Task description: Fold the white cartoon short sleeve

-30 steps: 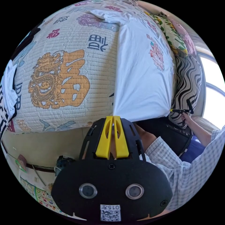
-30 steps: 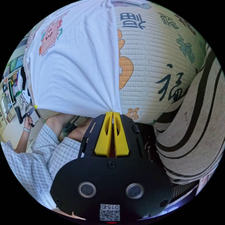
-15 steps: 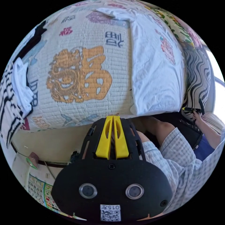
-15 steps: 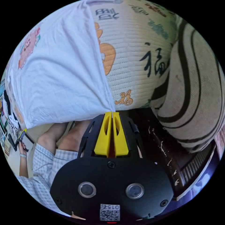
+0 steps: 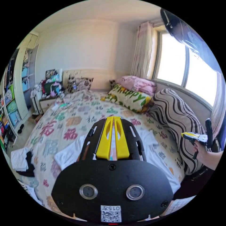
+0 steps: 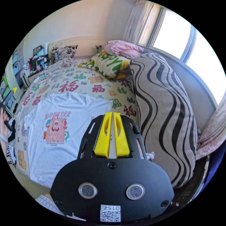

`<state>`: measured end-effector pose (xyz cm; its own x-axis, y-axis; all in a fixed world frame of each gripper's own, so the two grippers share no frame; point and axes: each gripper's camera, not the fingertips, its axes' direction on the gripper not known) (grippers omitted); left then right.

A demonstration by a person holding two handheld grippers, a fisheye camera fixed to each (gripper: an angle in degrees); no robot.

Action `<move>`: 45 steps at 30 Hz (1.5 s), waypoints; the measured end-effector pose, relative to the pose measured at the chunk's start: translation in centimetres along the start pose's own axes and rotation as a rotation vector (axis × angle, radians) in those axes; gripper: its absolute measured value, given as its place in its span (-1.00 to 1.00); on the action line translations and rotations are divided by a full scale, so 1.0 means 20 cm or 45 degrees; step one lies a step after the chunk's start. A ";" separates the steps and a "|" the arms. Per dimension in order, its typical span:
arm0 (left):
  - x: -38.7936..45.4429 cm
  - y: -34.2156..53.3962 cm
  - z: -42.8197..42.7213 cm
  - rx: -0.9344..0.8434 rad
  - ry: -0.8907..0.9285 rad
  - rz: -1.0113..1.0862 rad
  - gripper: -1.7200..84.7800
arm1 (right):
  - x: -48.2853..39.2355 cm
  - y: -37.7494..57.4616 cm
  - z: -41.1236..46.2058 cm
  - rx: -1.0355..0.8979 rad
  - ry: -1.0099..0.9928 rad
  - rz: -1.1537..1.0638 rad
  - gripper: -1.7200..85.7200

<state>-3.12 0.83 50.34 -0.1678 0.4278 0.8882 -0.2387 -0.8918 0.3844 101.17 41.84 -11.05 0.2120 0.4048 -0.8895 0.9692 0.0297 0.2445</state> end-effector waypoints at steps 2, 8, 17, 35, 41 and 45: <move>0.27 -0.15 0.21 0.140 0.012 0.095 -0.98 | 0.07 -0.05 0.04 0.090 -0.056 -0.016 -0.98; 0.89 -0.35 0.84 0.336 0.469 0.250 -0.91 | 0.23 -0.12 0.28 0.015 -0.304 -0.028 -0.96; 1.81 -0.37 2.20 -0.579 0.705 0.546 -0.80 | 0.40 -0.23 0.70 -0.295 -0.470 0.018 -0.79; 2.33 -0.25 3.29 -1.015 0.810 0.706 -0.97 | 0.68 -0.50 0.77 -0.427 -0.699 0.129 -0.97; 1.76 -0.36 3.02 -0.753 0.705 0.447 -0.97 | 0.65 -0.70 0.54 -0.295 -0.821 -0.110 -0.97; 1.36 -0.22 2.88 -0.768 0.542 0.299 -0.97 | 0.50 -0.76 0.43 -0.290 -0.946 -0.308 -0.97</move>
<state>48.40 8.01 87.32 -0.6025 0.3660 0.7092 -0.6105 -0.7837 -0.1143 89.67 37.68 -26.97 0.1056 -0.3461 -0.9322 0.9665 0.2561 0.0144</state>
